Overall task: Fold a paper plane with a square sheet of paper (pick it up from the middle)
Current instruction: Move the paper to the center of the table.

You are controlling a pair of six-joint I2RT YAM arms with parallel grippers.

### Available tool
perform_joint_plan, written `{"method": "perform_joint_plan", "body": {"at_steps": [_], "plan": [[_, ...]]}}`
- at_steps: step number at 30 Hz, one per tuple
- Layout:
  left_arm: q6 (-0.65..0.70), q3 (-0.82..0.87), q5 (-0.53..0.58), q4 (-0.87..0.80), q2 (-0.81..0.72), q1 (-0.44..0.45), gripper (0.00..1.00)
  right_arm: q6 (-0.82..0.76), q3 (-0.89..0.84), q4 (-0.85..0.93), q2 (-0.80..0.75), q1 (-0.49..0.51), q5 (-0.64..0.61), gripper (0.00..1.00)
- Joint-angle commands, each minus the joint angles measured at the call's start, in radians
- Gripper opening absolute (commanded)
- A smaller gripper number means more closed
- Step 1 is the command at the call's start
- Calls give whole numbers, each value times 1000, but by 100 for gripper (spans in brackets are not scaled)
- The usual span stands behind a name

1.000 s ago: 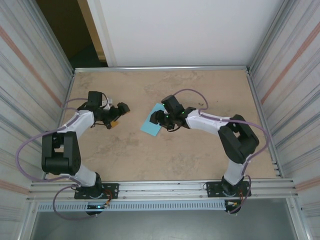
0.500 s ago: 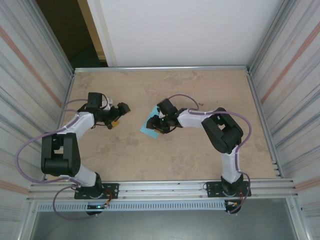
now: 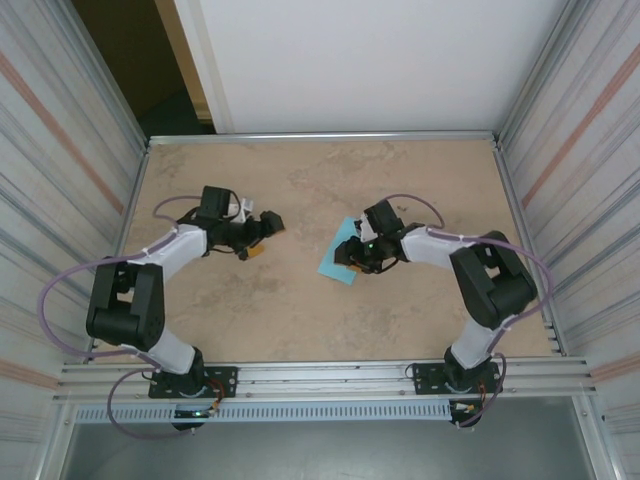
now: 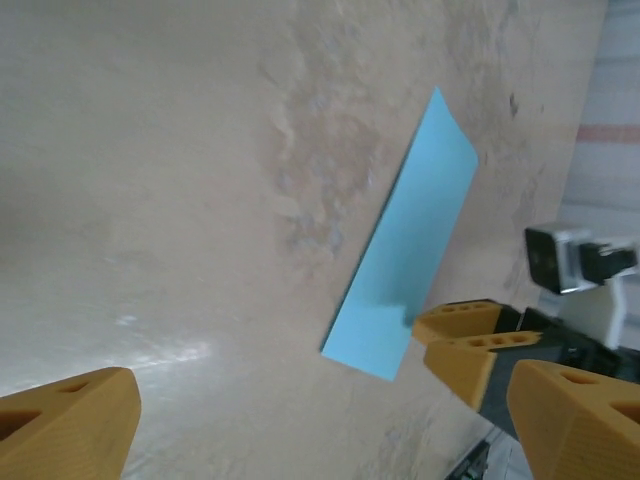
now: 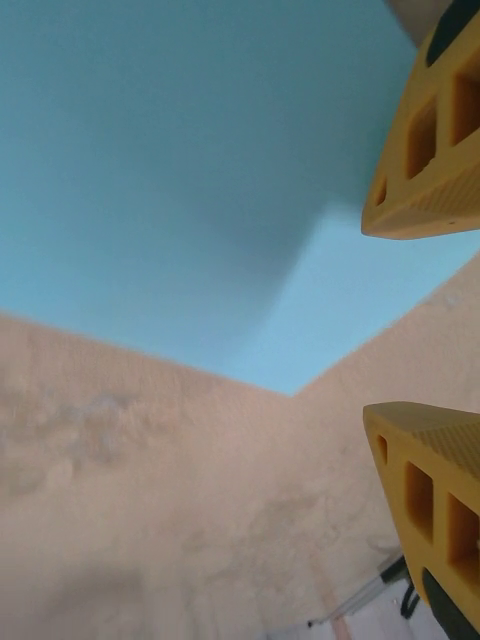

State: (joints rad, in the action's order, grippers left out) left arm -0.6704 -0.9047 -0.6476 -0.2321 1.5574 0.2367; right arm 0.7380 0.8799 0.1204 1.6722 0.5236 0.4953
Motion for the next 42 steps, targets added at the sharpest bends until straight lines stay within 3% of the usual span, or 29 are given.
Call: {"method": "perform_joint_plan", "body": {"at_steps": [1, 6, 14, 20, 30, 42], "plan": [[-24, 1, -30, 8, 15, 54, 93, 206, -50, -108, -103, 17, -146, 45], [-23, -23, -36, 11, 55, 144, 86, 322, -94, -133, -101, 35, -246, 35], [-16, -84, -66, 21, 149, 227, 67, 352, -69, -146, -2, 26, -218, 27], [4, -128, -81, -15, 209, 237, 55, 324, -53, -81, 67, 29, -216, 23], [64, -123, -61, -95, 247, 239, 47, 46, 10, 63, 152, 47, -98, 24], [67, -112, -23, -102, 262, 258, 45, -17, 20, 60, 143, 26, -51, 23]]}}
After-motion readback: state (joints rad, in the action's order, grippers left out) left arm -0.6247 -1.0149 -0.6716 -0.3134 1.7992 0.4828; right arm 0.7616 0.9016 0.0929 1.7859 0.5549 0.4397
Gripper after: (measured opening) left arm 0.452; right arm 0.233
